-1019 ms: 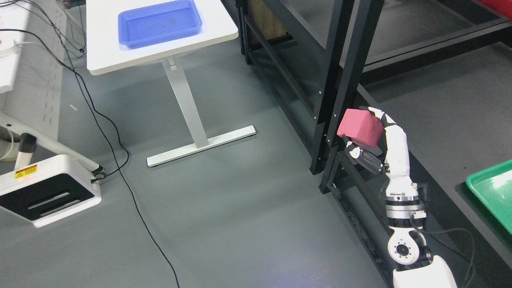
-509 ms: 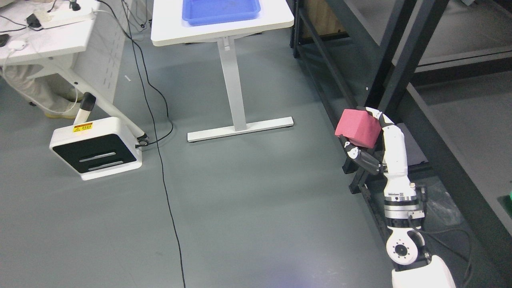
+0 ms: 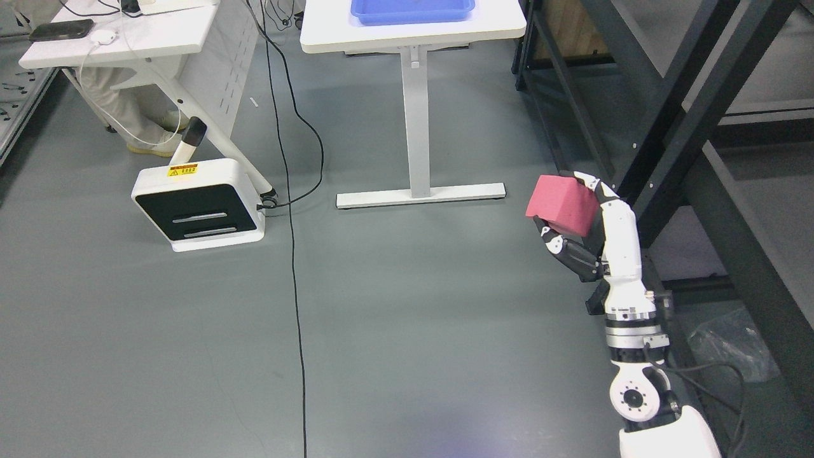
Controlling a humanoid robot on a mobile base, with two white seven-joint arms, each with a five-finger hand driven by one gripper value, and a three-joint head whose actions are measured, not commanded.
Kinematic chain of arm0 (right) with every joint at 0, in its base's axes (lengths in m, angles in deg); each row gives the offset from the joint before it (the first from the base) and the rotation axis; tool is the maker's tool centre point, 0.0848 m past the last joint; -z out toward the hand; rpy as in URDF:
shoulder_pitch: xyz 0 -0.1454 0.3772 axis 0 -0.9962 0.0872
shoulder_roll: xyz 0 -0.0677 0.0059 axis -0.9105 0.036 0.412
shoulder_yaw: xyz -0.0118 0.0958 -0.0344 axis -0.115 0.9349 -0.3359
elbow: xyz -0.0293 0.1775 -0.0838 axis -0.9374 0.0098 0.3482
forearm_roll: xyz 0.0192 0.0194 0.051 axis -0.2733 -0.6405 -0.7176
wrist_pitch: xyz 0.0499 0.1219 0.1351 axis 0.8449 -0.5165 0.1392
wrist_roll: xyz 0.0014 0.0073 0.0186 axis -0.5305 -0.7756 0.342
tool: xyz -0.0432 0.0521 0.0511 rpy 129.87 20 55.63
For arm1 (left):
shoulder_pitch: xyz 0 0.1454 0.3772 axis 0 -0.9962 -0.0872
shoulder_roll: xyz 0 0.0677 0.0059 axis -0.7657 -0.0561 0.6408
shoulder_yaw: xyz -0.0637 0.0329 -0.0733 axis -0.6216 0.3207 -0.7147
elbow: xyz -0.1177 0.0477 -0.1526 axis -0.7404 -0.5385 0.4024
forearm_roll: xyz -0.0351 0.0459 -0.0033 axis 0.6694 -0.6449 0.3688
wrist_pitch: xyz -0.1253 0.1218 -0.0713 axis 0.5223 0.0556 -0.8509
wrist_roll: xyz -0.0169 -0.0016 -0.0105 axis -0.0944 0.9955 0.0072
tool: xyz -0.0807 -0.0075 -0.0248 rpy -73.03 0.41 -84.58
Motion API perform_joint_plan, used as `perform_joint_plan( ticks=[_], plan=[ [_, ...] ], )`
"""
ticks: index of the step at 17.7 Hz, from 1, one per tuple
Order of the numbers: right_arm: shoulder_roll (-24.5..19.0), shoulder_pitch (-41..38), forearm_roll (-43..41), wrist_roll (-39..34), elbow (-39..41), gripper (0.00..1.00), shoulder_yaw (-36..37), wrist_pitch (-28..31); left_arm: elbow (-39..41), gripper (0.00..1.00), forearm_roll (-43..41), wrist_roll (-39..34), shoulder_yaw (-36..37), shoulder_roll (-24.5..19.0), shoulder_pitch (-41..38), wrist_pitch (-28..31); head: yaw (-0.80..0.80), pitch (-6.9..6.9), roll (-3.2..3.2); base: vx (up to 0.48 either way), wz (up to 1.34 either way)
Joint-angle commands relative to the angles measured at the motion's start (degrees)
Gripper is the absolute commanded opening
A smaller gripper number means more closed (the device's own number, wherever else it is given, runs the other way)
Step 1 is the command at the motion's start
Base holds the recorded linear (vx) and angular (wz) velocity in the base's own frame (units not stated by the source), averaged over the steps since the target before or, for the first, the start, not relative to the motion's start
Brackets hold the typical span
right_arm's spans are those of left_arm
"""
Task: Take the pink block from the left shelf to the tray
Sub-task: 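Turn and drive toward the white table carrying the block in the right hand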
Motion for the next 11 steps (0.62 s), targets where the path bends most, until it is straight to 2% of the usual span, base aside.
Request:
perform_joint_plan(
  ticks=[1,11],
  plan=[
    [1.00,0.80,0.00,-0.09,0.01,0.06,-1.72,0.14,1.00,1.00,0.00,0.01,0.00,-1.00,-1.15,-0.01,0.00,0.00,0.00,0.005,0.02],
    [1.00,1.24,0.00,-0.35,0.53,0.06,-1.90,0.58,1.00,1.00,0.00,0.01,0.00,-1.00,-1.15,-0.01,0.00,0.01,0.00,0.062,0.11]
  ],
)
